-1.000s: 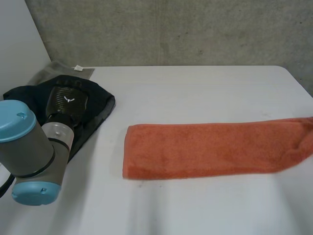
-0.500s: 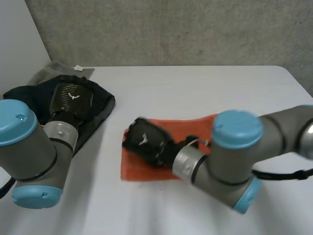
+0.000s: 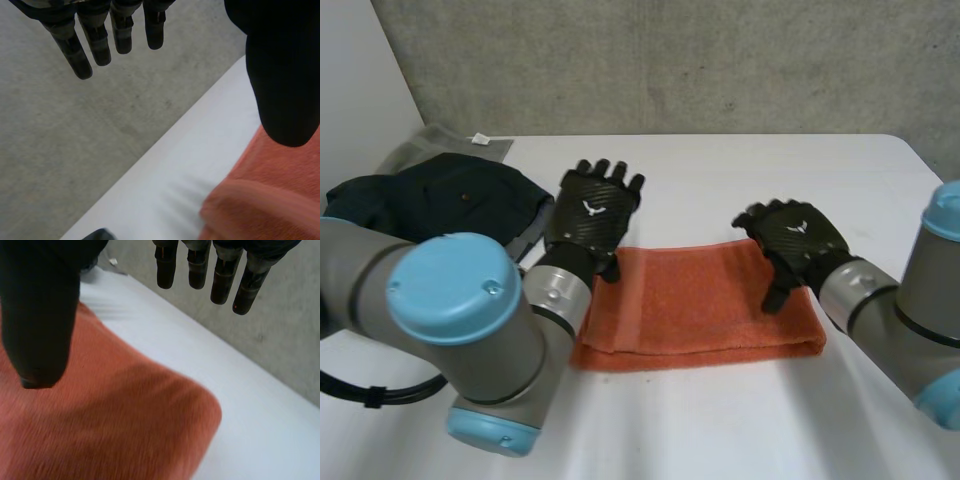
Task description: Fold the laundry.
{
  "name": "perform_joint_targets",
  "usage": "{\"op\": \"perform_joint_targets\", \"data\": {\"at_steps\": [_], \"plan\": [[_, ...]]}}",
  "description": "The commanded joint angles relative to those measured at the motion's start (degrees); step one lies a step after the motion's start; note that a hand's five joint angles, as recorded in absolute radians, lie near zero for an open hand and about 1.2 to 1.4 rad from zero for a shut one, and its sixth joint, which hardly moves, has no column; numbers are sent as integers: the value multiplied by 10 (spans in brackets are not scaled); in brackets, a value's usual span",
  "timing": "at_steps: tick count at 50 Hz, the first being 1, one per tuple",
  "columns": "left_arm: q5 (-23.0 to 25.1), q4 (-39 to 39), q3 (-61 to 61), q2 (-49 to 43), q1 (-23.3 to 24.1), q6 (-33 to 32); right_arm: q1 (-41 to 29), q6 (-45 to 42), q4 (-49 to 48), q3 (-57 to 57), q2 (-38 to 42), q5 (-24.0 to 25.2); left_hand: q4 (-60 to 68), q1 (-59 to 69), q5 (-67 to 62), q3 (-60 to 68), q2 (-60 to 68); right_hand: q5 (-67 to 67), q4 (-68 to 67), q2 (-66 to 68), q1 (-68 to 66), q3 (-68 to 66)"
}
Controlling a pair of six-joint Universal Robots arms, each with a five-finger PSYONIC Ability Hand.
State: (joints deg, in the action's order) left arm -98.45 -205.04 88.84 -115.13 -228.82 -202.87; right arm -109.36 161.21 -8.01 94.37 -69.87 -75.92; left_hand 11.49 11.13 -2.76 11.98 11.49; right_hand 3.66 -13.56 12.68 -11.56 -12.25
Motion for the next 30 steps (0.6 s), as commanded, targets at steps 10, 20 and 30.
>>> {"op": "perform_joint_targets", "data": {"at_steps": [10,20,30], "plan": [[-3,40,-24,-56,17,2,104,-141,-11,66,63,1,-15,-11,28,-20,-15,663,-664,673,-684,-678],[-5,44,34,35,-29,4,15,-193,-13,-2,36,-5,-15,-11,28,-20,-15,663,-664,673,-684,-678],[-25,44,75,108,-91,5,-211,-206,-55,-55,75,60,-14,-11,27,-19,-14,663,-664,673,-684,-678]]}}
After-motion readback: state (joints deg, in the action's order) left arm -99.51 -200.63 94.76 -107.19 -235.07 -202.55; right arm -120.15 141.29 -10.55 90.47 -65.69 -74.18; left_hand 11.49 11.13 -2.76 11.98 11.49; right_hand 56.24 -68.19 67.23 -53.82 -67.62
